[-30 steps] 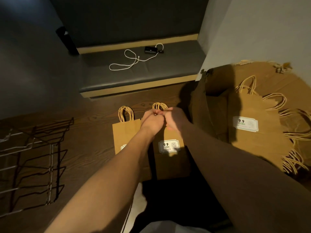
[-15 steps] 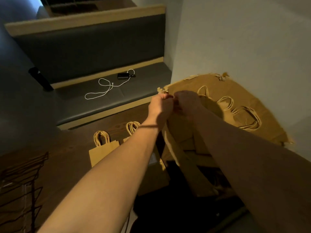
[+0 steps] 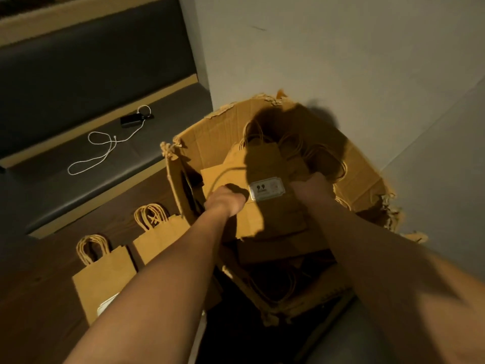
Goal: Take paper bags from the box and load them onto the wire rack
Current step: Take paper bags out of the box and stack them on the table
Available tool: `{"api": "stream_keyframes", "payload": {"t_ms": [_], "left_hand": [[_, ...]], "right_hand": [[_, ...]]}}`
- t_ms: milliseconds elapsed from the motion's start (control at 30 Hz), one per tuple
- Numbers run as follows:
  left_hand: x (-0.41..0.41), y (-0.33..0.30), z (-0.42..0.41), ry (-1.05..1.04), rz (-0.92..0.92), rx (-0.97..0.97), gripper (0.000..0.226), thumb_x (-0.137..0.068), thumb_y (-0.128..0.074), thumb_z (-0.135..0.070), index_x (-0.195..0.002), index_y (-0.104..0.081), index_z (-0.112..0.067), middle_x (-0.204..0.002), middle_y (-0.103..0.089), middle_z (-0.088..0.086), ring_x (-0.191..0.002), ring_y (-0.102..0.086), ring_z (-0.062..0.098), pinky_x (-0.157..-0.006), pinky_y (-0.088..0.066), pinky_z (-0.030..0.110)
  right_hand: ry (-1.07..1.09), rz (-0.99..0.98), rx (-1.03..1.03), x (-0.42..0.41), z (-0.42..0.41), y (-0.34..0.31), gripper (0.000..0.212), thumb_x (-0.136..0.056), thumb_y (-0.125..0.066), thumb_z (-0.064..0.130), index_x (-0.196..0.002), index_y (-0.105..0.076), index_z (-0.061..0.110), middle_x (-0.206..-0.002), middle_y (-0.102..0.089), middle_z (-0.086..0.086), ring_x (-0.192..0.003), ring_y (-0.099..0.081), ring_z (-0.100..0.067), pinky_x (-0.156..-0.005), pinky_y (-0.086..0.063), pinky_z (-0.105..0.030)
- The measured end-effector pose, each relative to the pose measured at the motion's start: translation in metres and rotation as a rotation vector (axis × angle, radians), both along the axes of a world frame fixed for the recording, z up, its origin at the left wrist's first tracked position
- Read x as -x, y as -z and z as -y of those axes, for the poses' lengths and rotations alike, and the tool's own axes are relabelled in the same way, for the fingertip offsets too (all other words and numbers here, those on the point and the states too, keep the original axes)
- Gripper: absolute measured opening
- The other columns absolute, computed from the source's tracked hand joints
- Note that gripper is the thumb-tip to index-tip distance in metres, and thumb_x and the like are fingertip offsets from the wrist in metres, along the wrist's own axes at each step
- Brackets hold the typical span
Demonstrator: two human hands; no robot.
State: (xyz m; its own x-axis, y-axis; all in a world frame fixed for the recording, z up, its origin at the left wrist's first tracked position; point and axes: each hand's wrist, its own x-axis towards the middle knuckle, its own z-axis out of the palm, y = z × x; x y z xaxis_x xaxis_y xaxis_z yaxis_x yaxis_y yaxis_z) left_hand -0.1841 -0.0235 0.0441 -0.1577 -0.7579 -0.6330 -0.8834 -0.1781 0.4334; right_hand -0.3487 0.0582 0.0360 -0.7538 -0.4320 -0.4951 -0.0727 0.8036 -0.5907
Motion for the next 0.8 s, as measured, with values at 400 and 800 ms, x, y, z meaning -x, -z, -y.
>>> {"api": "stream_keyframes", "payload": {"t_ms": [400,800], "left_hand": [[0.02,0.039,0.031,0.005,0.148,-0.081,0.107,-0.072,-0.058,-0.08,-0.15,-0.026,-0.014,-0.156,-0.032,0.014,-0.142,-0.03,0.039,-0.113,-0.031,0.052],[0.026,0.041,0.008,0.039,0.107,0.094,0.094,-0.081,-0.07,-0.059,-0.15,-0.025,-0.015,-0.158,-0.018,0.012,-0.147,-0.013,0.035,-0.115,-0.024,0.052]], "right_hand": [[-0.039,0.023,-0.072,0.026,0.013,0.056,0.106,-0.048,-0.06,0.073,-0.136,-0.035,0.021,-0.141,-0.042,-0.019,-0.129,-0.039,-0.043,-0.103,-0.037,-0.057],[-0.248,-0.165,0.015,0.001,0.019,-0.003,0.048,-0.08,-0.073,0.037,-0.118,-0.046,0.026,-0.137,-0.034,-0.013,-0.12,-0.043,-0.034,-0.09,-0.044,-0.039]]}}
